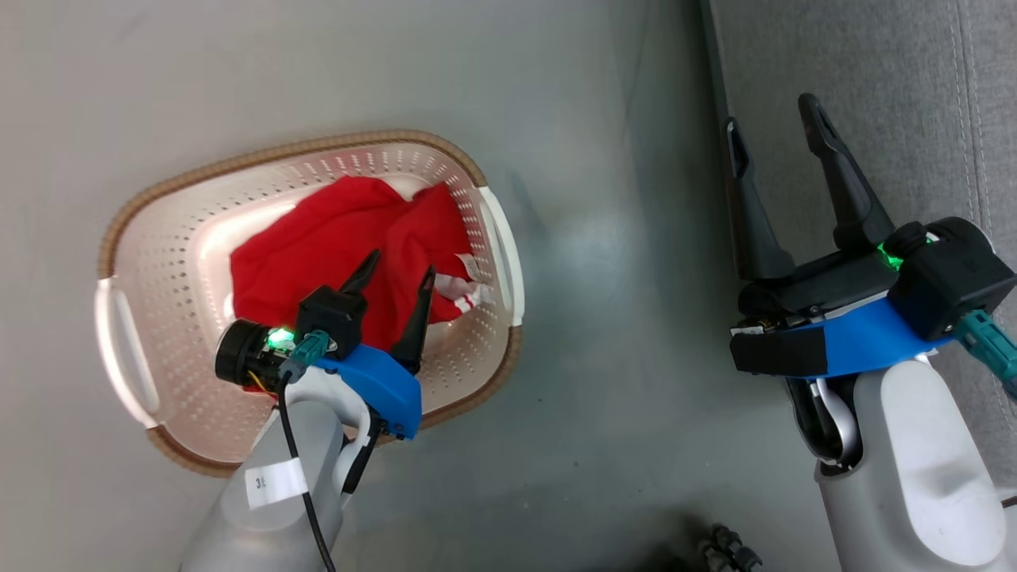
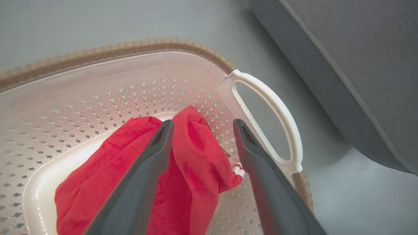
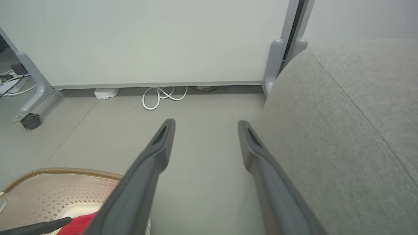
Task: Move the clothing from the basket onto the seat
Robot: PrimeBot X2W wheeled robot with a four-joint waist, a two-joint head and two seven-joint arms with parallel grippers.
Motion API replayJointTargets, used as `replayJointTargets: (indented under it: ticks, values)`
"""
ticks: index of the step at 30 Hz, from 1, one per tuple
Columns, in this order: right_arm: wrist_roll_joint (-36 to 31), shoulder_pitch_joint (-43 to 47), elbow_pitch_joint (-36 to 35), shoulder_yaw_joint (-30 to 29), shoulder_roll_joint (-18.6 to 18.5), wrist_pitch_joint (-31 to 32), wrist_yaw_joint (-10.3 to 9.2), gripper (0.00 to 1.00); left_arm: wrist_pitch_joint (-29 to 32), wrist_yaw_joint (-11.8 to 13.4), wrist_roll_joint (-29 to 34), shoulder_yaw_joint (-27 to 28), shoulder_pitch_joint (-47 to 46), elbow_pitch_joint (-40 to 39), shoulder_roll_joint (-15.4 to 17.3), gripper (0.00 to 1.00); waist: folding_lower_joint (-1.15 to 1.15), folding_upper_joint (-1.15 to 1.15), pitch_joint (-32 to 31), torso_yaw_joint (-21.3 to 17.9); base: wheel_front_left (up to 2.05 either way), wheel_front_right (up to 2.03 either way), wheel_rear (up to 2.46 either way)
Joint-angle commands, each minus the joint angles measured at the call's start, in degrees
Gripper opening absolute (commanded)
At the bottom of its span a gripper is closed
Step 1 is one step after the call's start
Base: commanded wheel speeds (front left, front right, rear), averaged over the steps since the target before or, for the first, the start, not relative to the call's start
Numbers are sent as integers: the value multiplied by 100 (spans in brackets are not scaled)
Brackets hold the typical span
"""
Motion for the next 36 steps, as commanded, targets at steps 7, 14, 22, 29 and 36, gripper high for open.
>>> replayJointTargets:
  ticks: [7,14,22,29,36]
  values:
    - [154,-124,28,104,9,-157,1,100,-15,-16,-142,9,-420,732,16,100,-1,0,365,-283,0,0,0]
    - [216,-93,58,171,10,-230,1,100,-15,40,-280,179,-675,1223,-50,100,-1,0,493,-373,0,0,0]
    - [294,-17,98,244,11,-287,1,100,34,24,-540,273,-1016,2057,-178,100,-1,0,567,-463,0,0,0]
    - [343,-2,131,242,11,-315,1,100,223,-6,-688,160,-1203,2513,-262,10,-1,0,568,-475,0,0,0]
    - [328,-64,158,262,11,-321,1,100,192,-20,-832,38,-1295,2644,-296,0,-1,0,538,-461,0,0,0]
